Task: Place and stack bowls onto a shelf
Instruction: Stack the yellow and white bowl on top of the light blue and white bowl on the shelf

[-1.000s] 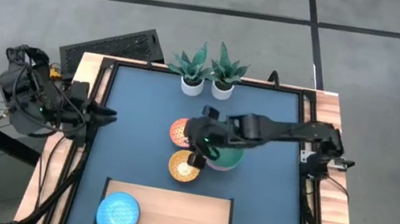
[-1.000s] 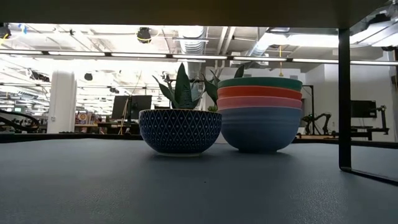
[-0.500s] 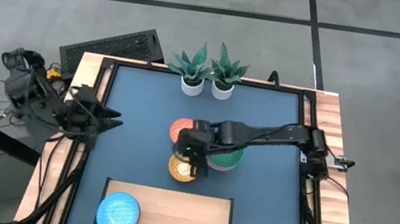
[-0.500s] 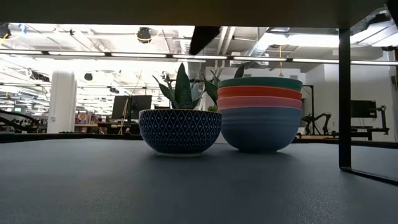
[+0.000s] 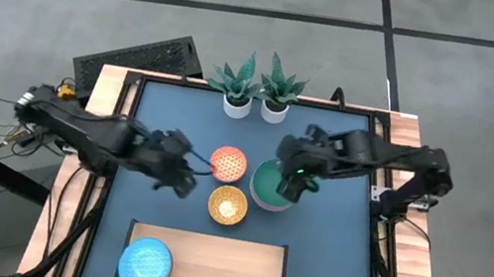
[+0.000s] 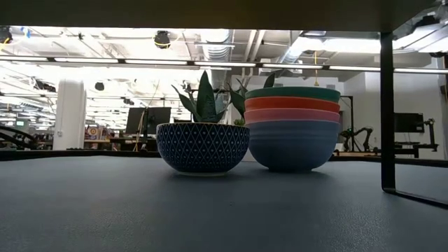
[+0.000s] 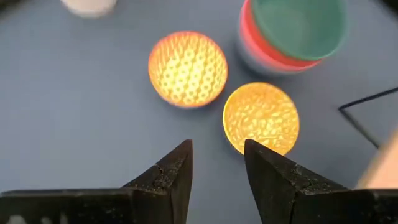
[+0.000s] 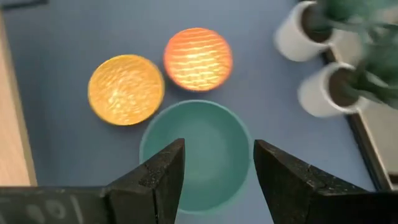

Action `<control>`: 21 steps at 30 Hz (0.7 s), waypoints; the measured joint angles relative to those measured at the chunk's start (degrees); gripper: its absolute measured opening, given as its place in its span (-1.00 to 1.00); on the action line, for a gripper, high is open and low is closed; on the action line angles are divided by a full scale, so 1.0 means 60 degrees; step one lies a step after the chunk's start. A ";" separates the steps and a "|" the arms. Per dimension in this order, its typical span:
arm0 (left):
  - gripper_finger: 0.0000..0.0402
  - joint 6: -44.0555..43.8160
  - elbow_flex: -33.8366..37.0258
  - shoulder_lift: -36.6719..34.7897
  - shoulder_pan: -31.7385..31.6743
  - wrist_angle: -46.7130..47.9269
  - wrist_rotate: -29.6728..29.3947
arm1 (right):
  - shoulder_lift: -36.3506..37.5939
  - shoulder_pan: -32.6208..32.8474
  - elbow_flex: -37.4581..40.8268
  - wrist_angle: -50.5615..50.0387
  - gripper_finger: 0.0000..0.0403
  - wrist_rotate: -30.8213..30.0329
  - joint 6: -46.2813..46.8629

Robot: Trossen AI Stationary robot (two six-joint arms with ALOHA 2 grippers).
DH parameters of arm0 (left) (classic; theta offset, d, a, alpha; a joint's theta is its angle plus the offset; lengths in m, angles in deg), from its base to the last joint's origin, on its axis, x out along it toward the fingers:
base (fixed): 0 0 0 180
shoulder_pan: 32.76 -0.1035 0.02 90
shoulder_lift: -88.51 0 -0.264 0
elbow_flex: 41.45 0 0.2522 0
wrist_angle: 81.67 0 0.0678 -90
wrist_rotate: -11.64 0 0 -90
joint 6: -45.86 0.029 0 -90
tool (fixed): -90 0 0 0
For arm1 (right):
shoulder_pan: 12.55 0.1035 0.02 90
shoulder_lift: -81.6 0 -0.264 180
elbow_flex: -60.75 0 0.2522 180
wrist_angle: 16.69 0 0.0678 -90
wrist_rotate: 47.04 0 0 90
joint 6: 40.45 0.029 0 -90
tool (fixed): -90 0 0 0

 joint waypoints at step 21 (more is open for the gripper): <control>0.25 0.1256 0.0007 0.4541 -0.1172 -0.2216 0.2676 | 0.1439 0.0591 0.0000 -0.0206 0.07 -0.0706 0.1337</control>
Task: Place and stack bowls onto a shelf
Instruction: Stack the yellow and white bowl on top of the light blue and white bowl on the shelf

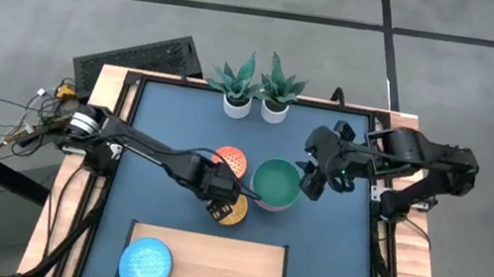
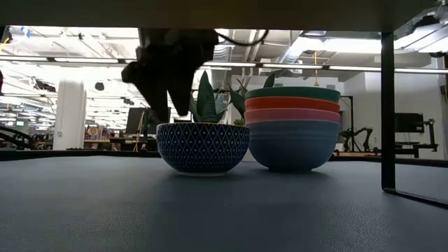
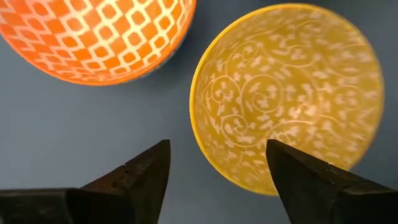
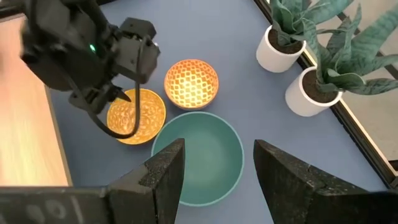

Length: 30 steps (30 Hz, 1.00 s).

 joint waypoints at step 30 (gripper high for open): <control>-0.97 0.0178 -0.0018 0.1121 -0.0269 -0.0449 0.0397 | -0.0005 0.1473 0.0000 -0.0055 0.07 -0.0704 0.1246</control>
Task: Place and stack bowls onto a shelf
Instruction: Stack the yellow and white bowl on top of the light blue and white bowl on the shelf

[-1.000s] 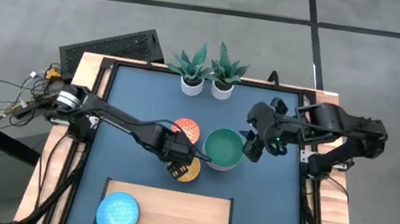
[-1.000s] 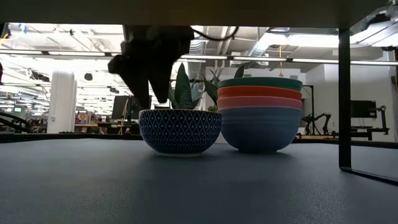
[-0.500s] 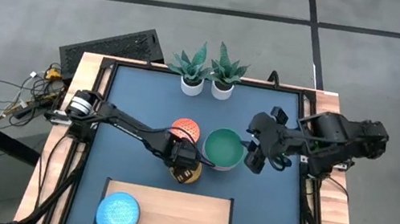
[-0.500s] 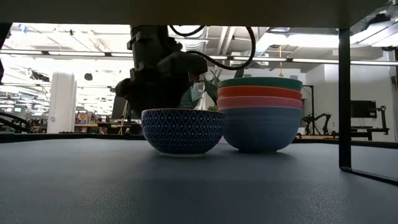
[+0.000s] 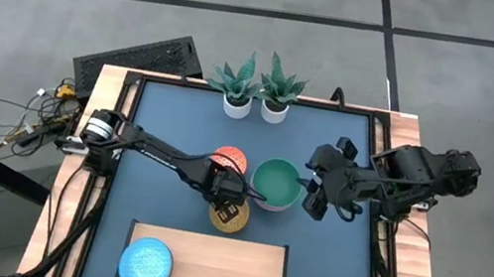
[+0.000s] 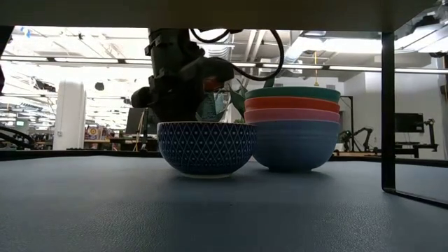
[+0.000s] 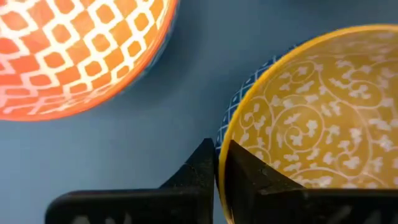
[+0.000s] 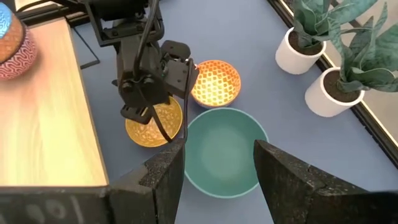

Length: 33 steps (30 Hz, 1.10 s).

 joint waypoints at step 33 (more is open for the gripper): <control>-1.00 -0.0381 0.0022 -0.4086 -0.0685 0.0998 0.0522 | -0.0004 -0.0365 0.0000 0.0183 0.07 -0.0520 0.0027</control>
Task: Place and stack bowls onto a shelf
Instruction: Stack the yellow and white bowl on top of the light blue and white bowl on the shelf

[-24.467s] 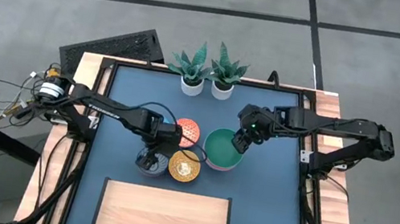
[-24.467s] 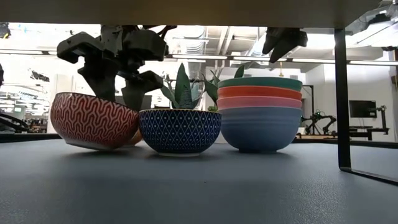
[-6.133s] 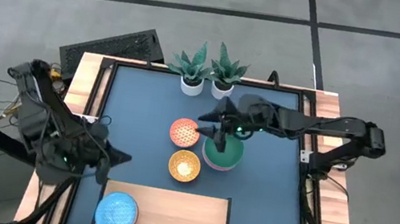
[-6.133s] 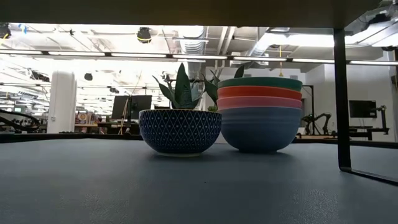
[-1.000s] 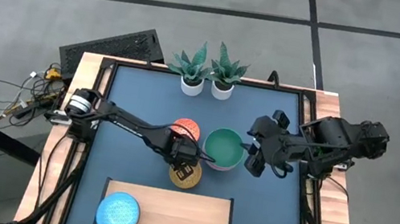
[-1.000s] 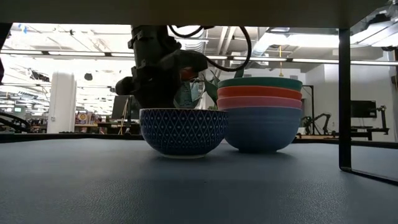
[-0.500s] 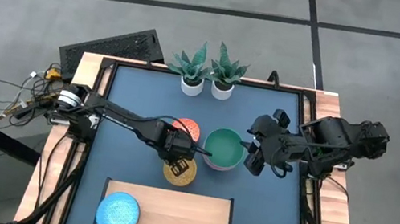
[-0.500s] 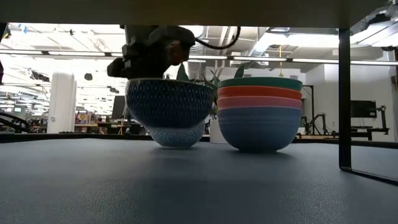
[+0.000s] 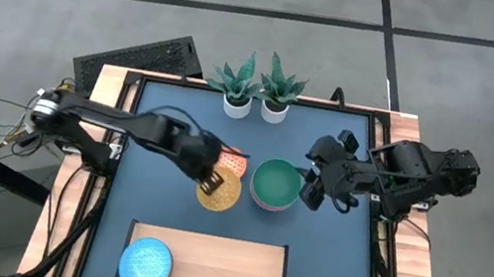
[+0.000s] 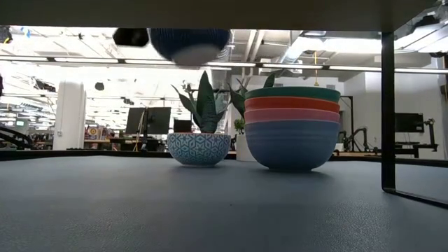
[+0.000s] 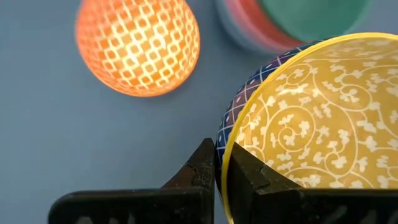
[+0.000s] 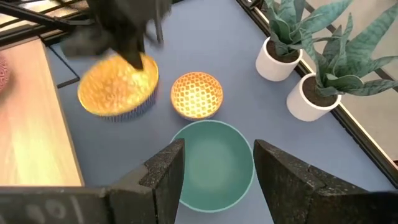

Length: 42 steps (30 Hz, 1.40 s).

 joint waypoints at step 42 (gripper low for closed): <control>-1.00 -0.3850 -0.7465 0.1335 0.6479 0.6331 -0.0409 | -0.1315 -0.0333 0.0071 0.0816 0.07 0.0334 -0.0203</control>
